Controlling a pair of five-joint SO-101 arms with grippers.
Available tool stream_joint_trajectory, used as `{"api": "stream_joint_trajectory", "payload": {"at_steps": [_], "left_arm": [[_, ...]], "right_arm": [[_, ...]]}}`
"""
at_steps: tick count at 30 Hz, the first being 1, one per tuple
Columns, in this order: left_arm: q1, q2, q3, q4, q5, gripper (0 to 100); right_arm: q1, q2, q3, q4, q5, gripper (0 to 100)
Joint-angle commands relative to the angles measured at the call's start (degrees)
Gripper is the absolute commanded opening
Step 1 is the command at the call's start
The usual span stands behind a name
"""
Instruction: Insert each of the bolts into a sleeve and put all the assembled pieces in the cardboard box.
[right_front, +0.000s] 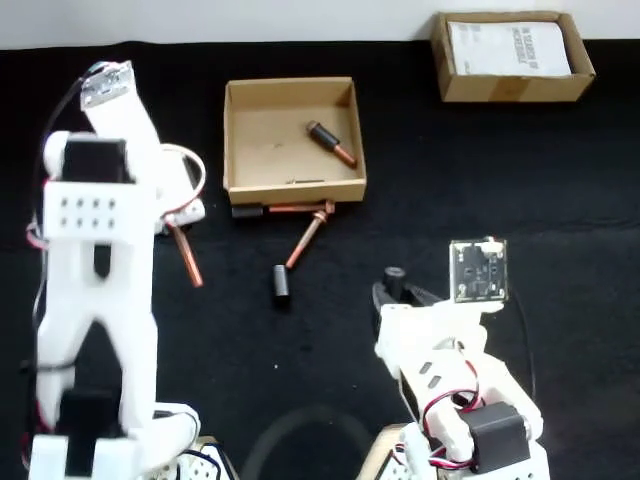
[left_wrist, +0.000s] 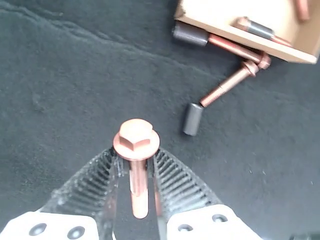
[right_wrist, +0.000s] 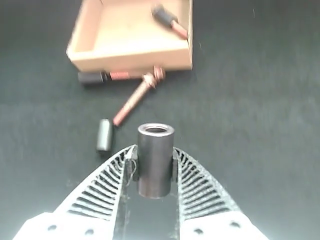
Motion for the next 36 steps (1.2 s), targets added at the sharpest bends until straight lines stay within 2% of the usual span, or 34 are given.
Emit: {"api": "stream_joint_trajectory", "payload": {"at_steps": [1,5,10,14,18,24,32,36], "left_arm": [[2.86,-9.19,1.98,0.09,-0.26,1],[3.82,-17.8,5.58,0.09,-0.26,1],[3.74,-27.74,10.42,-0.26,-0.35,1],[3.38,-34.24,19.21,-6.51,-0.53,1],[3.56,-42.15,32.22,-13.01,-6.51,1],[3.65,-58.95,50.95,-27.78,-9.67,1],[4.88,-76.7,75.74,-62.68,-10.64,1],[10.51,-77.41,76.62,-68.48,-10.46,1]], "right_arm": [[0.31,-1.54,1.01,-7.96,1.32,0.6],[-0.13,-3.21,3.03,-14.11,6.86,0.6],[-2.51,-6.9,5.14,-16.04,10.02,0.6],[-5.14,-10.24,7.34,-15.96,9.93,0.6],[-6.99,-12.97,9.45,-15.87,9.93,0.6],[-6.99,-14.11,10.33,-15.69,9.93,0.6],[-10.51,-14.02,11.12,-15.78,9.93,0.6],[-11.82,-14.02,13.85,-15.87,9.93,0.6]]}}
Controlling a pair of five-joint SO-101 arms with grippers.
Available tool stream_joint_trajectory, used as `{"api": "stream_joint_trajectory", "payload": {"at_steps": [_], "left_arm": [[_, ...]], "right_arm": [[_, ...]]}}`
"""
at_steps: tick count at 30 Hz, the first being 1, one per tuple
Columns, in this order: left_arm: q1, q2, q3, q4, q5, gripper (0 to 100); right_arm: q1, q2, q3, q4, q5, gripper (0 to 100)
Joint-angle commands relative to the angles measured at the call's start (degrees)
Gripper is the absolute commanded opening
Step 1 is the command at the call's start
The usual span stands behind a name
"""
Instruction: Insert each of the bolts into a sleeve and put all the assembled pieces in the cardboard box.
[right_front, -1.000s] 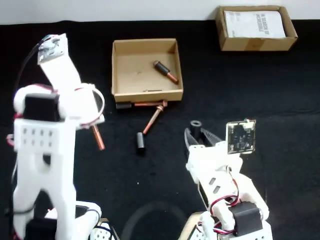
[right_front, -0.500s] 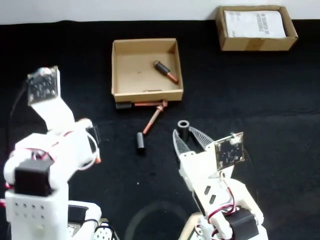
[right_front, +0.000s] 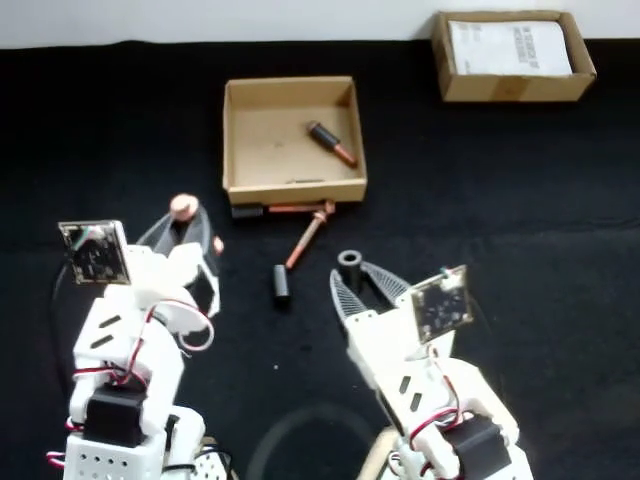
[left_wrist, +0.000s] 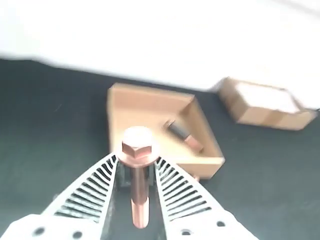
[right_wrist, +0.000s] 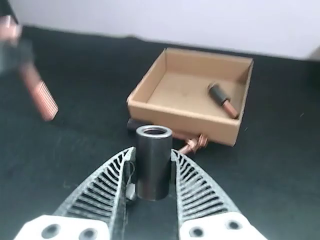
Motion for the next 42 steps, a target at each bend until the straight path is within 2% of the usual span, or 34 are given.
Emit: {"api": "stream_joint_trajectory", "payload": {"at_steps": [1,5,8,12,17,21,26,42], "left_arm": [[6.02,-1.01,-1.36,-5.36,-0.09,1],[13.23,3.12,-6.99,-5.27,-0.09,1],[16.22,8.92,-12.26,-5.1,0.0,1],[17.45,18.42,-17.45,-5.54,0.09,1],[19.03,27.3,-23.43,-5.45,6.42,1],[21.14,31.52,-25.45,-5.54,6.86,1],[23.96,34.07,-25.36,-6.86,6.95,1],[25.27,34.51,-22.9,-7.91,6.95,1]], "right_arm": [[-1.1,-0.48,1.27,-1.1,0.62,0.6],[-1.1,-0.48,4.18,-1.19,0.7,0.6],[-1.1,-0.48,5.76,-1.45,0.7,0.6],[-1.1,-0.48,7.6,-5.14,0.7,0.6],[-1.1,-0.48,8.4,-6.46,0.7,0.6],[-1.01,-0.48,8.4,-6.46,0.7,0.6],[-1.01,-0.48,8.4,-6.46,0.7,0.6],[-1.01,-0.48,8.4,-9.36,0.62,0.6]]}}
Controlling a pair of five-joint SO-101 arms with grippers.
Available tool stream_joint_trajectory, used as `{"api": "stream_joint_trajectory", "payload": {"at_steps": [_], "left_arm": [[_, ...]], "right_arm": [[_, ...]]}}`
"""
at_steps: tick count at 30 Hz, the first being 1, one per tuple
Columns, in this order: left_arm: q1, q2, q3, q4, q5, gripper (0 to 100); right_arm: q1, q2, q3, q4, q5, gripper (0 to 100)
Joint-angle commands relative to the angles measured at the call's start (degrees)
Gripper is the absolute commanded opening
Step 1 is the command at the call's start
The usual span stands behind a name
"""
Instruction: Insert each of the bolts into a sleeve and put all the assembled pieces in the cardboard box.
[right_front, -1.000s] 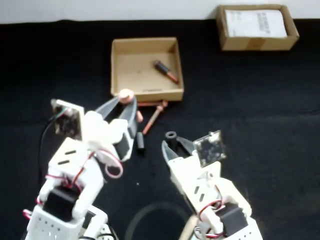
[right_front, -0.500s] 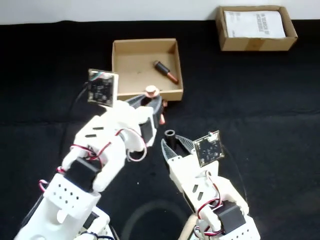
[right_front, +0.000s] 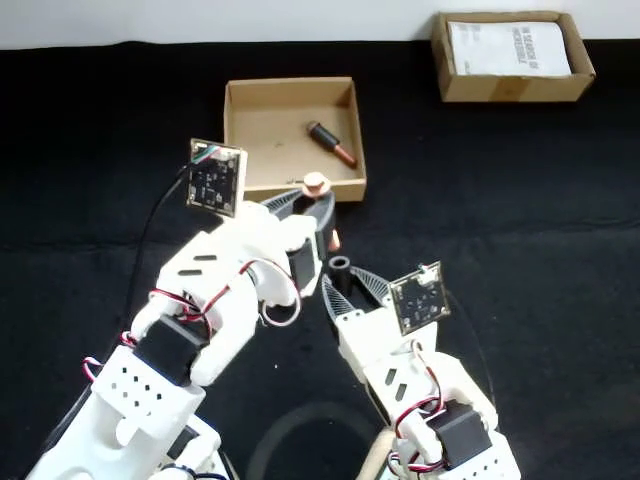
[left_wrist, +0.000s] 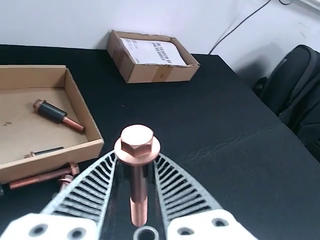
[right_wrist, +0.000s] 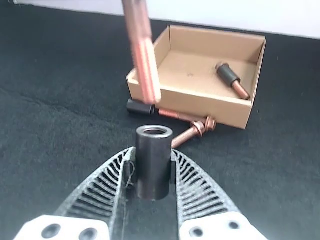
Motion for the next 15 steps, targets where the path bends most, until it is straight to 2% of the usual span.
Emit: {"api": "stream_joint_trajectory", "payload": {"at_steps": [1,9,15], "left_arm": [[0.75,0.13,-0.13,-1.41,0.18,1],[0.75,0.04,-0.04,-1.32,0.35,1],[0.75,0.04,0.84,-1.14,3.87,1]], "right_arm": [[-0.4,-0.48,-0.31,-2.15,0.62,0.6],[-0.4,-0.48,-0.22,-2.24,0.35,0.6],[-0.4,-0.48,-0.22,-2.33,0.35,0.6]]}}
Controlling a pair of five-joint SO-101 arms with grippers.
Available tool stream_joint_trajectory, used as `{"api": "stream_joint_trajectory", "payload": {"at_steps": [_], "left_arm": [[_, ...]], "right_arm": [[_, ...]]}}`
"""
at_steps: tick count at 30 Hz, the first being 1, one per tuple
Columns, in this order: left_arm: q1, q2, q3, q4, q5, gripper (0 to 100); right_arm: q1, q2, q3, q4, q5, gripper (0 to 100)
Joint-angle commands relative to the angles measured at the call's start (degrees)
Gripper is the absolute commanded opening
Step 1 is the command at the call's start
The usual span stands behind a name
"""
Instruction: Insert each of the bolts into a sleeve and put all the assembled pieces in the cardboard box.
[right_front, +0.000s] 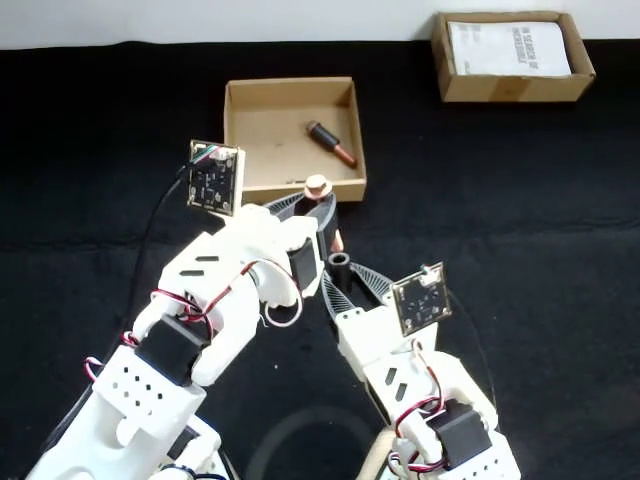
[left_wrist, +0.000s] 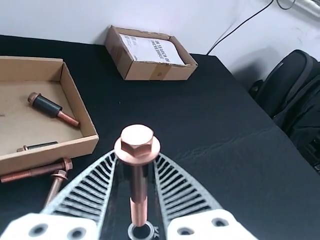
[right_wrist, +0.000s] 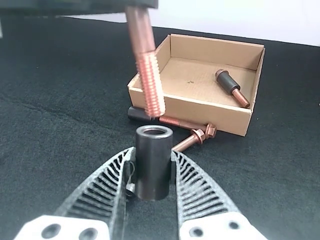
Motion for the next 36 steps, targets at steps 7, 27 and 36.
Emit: {"api": "stream_joint_trajectory", "payload": {"at_steps": [7,27,36], "left_arm": [[0.48,-0.31,3.38,-0.97,0.88,1],[4.97,-0.31,3.65,-0.79,0.7,1],[5.41,-0.4,3.65,2.37,-2.37,1]], "right_arm": [[-0.31,-0.48,-0.22,-1.19,0.35,0.6],[-0.13,-0.48,1.89,-1.19,0.53,0.6],[-0.13,-0.48,1.36,-1.27,0.62,0.6]]}}
